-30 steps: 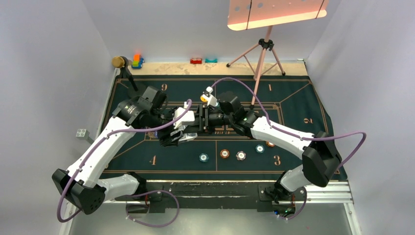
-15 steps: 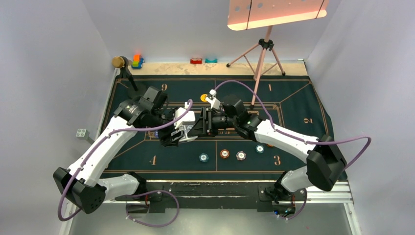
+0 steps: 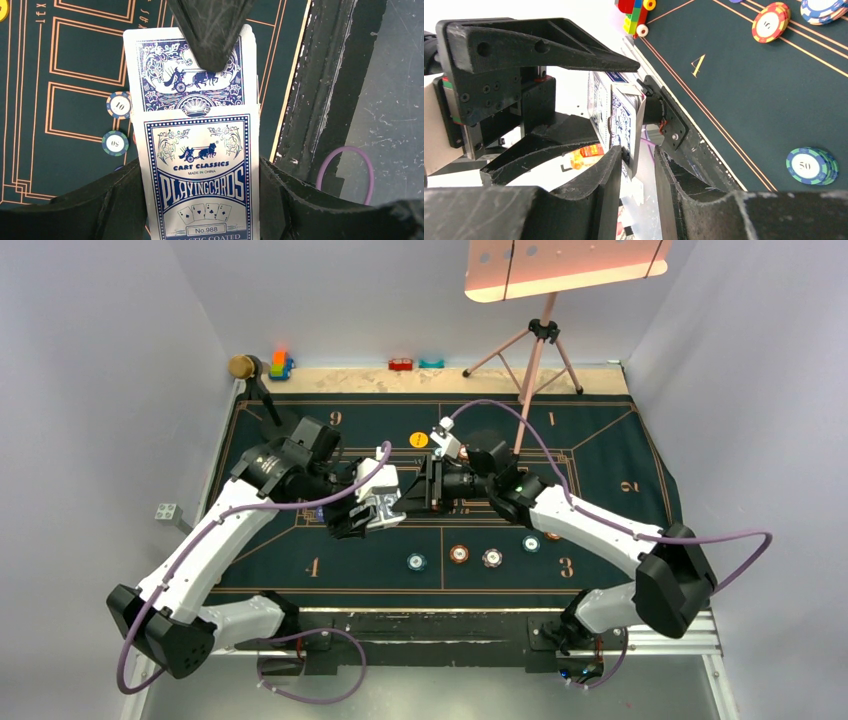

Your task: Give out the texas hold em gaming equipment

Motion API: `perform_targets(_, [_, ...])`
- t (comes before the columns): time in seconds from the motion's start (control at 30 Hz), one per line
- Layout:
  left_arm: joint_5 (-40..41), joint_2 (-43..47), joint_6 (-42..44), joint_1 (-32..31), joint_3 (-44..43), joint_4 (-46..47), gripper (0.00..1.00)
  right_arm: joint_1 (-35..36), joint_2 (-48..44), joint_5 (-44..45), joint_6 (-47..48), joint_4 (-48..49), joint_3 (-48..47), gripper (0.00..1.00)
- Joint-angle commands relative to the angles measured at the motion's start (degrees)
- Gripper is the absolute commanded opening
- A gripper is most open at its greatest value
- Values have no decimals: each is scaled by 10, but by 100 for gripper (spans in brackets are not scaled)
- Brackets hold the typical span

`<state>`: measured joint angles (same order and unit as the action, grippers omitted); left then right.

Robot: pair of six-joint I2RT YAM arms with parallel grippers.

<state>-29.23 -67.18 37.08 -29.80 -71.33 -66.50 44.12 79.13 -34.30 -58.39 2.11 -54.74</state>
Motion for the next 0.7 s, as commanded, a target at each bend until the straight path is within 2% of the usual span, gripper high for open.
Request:
perform_targets(0.0, [-33, 21, -7, -1, 1, 13, 0, -17, -28, -4, 22, -10, 5, 33])
perform_targets(0.2, [-36, 23, -8, -1, 0, 11, 0, -28, -35, -3, 28, -18, 11, 33])
perform_targets(0.27, [-35, 24, -9, -2, 1, 12, 0, -29, -36, -3, 34, -19, 9, 38])
perform_targets(0.37, [-37, 20, -11, -2, 3, 14, 0, -25, -34, 6, 39, -19, -8, 52])
perform_targets(0.43, [-40, 17, -12, -1, 3, 14, 0, -21, -31, 5, 41, -19, -18, 58])
perform_targets(0.67, [-42, 8, -12, -1, -6, 15, 0, 13, 12, -5, 28, 9, -42, 61])
